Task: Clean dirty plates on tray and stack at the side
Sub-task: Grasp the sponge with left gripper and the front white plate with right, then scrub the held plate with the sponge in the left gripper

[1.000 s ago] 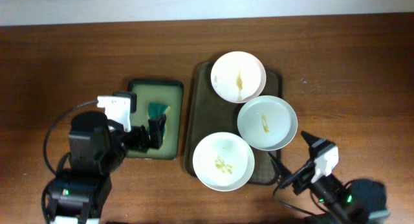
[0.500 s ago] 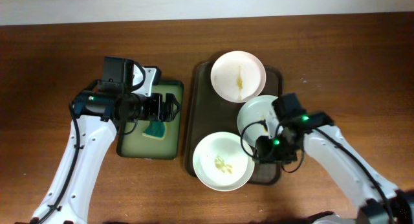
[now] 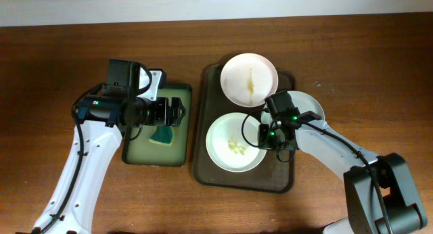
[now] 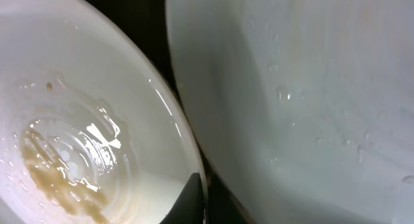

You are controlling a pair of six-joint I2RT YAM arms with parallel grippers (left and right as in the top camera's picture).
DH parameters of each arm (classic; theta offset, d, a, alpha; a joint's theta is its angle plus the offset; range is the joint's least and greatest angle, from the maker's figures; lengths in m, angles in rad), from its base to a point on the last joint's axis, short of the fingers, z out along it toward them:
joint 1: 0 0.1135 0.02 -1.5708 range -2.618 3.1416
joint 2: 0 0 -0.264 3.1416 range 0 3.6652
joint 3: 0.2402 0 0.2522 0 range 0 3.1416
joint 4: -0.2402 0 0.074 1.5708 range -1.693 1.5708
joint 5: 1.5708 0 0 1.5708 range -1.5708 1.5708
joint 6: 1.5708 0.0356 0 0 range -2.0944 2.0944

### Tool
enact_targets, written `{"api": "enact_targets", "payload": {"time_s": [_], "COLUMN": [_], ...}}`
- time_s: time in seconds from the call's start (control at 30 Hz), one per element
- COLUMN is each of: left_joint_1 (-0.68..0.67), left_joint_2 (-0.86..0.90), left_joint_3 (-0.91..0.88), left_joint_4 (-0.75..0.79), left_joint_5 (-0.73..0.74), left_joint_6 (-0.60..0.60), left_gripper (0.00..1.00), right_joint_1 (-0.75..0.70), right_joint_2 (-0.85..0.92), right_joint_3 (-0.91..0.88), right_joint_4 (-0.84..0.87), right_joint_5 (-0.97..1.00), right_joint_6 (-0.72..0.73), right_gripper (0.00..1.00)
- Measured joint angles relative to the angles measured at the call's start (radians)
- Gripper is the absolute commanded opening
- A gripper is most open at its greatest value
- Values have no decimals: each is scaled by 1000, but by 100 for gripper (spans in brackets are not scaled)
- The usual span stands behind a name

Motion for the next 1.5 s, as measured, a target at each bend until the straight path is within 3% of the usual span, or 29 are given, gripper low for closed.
{"api": "enact_targets", "payload": {"time_s": [0.1, 0.27, 0.3, 0.33, 0.5, 0.6, 0.63, 0.67, 0.7, 0.87, 0.97, 1.07, 1.23, 1.4, 1.5], "left_joint_1": [-1, -11, -14, -17, -14, -16, -26, -45, -79, -260, -289, -333, -452, -478, -478], "left_joint_2": [4, 266, 333, 393, 458, 474, 466, 446, 427, 424, 424, 425, 618, 672, 686], "left_joint_3": [-2, -63, -63, -63, -38, 138, 225, 273, 276, 276, 276, 251, 204, 211, 240], "left_joint_4": [-8, 100, 119, 148, 138, -126, -159, -174, -183, -127, -111, -26, 151, 227, 173], "left_joint_5": [-62, -186, -192, -200, -225, -176, -133, -90, -69, -16, -13, -26, -10, 131, 150], "left_joint_6": [-22, -91, -96, -96, -101, -101, -89, -74, -71, -118, -179, -274, -377, -359, -297], "left_gripper": [85, 50, 31, 1, 0, 0, 0, 0, 0, 0, 0, 0, 0, 0, 0], "right_joint_1": [-2, -2, -2, -2, -2, -2, -2, -2, -2, -3, -2, -2, -2, -14, -14], "right_joint_2": [0, -6, -6, -8, -10, -10, -9, 0, 19, 28, 28, 28, 28, 25, 25], "right_joint_3": [11, 12, 12, 12, 12, 13, 14, 15, 17, 23, 31, 32, 34, 34, 34], "right_joint_4": [-40, -63, -65, -71, -72, -24, -2, 45, 82, 60, 14, 13, 11, -5, -6], "right_joint_5": [-56, -83, -83, -83, -47, 15, 18, 1, -17, -19, 30, 59, 69, 136, 137], "right_joint_6": [-54, -135, -137, -140, -153, -185, -218, -243, -254, -174, -18, 43, 57, 56, 56], "right_gripper": [30, 33, 33, 33, 33, 31, 23, 5, 4, 4, 4, 4, 4, 4, 4]}}
